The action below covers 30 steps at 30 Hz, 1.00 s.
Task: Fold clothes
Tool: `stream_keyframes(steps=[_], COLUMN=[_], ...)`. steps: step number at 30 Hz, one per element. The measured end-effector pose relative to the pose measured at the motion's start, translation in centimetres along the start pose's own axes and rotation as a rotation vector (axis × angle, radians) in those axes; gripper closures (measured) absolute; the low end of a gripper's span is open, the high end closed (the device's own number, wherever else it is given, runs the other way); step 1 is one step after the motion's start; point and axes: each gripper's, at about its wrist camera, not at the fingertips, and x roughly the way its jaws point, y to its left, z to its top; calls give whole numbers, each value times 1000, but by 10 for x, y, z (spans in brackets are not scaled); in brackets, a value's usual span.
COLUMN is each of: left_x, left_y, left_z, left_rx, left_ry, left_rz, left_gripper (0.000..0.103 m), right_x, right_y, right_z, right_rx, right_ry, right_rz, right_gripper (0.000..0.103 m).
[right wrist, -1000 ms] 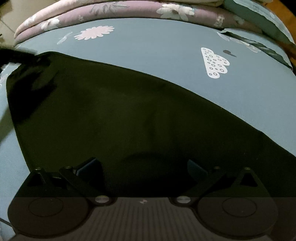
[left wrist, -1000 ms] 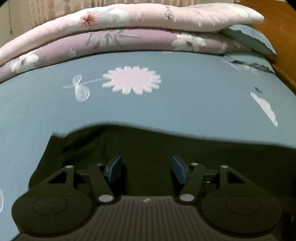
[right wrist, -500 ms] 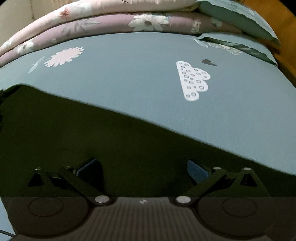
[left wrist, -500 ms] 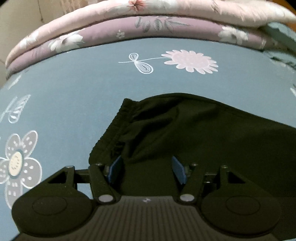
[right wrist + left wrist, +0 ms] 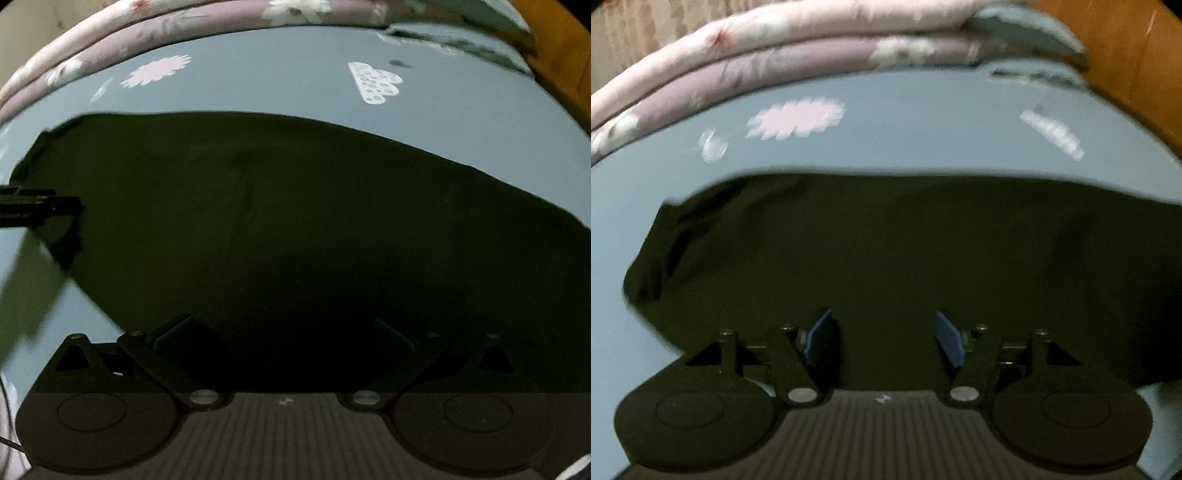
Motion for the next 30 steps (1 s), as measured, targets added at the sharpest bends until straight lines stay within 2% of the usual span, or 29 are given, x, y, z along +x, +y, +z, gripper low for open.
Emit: stream_keyframes(steps=[3, 6, 10, 15, 20, 23, 27, 30], left_x=[-13, -33, -68, -101, -122, -121, -113, -105], left_y=[7, 7, -1, -22, -68, -109, -178, -230], left_z=[-7, -9, -9, -12, -27, -29, -11, 14], left_rx=[-28, -56, -64, -85, -67, -26, 53, 106], left_ry=[22, 43, 21, 10, 25, 44, 39, 6], left_rz=[25, 45, 15, -38, -129, -200, -318, -400], left_gripper=[36, 36, 36, 36, 35, 35, 35, 35], right_x=[-5, -22, -54, -99, -144, -160, -164, -163], right_y=[13, 18, 24, 24, -8, -45, -103, -147], right_z=[-3, -1, -4, -24, -62, -93, -132, -157], right_rx=[7, 19, 30, -7, 6, 61, 167, 263], right_ry=[29, 31, 31, 37, 20, 10, -3, -48], right_rz=[31, 110, 177, 214, 158, 63, -78, -145], right_gripper=[0, 0, 0, 0, 0, 0, 0, 0])
